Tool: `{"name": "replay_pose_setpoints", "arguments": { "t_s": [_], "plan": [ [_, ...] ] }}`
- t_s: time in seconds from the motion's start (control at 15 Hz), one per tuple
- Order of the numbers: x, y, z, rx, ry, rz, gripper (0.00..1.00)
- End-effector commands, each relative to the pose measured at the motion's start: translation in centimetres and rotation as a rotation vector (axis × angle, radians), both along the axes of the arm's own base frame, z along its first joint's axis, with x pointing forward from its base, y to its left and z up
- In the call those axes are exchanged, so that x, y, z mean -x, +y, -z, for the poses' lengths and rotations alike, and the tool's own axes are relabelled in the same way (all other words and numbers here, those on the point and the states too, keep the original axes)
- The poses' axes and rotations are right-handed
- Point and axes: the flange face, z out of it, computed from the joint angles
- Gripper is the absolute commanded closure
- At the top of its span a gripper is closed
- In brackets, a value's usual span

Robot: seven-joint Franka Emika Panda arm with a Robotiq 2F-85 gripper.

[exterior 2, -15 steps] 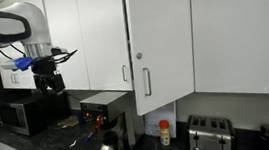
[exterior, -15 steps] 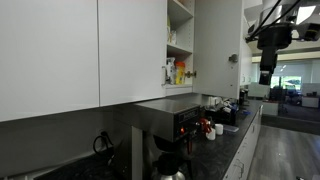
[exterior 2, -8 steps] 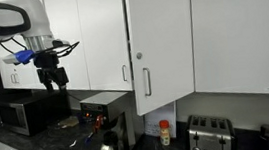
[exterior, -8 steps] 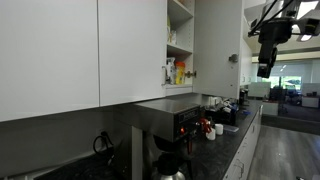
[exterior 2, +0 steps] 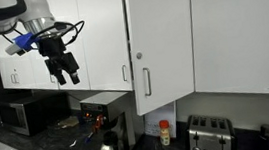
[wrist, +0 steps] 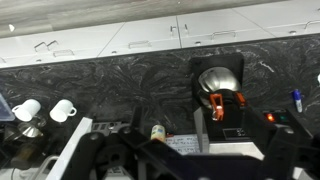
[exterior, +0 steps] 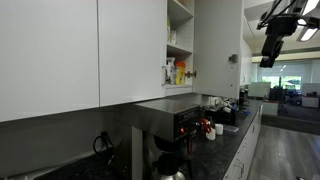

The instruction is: Close the open upper cabinet door

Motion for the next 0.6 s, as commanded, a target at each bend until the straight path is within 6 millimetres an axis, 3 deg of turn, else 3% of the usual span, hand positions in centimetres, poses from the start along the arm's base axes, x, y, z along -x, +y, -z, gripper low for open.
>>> {"name": "replay_pose_setpoints", "arguments": {
  "t_s": [0.0,0.53],
  "plan": [
    [-1.1,-3.7,-1.1,0.058,-0.067,0.041,0.00],
    [-4.7,-8.9,-2.8,0.161,-0.267,0.140,0.00]
  ]
}}
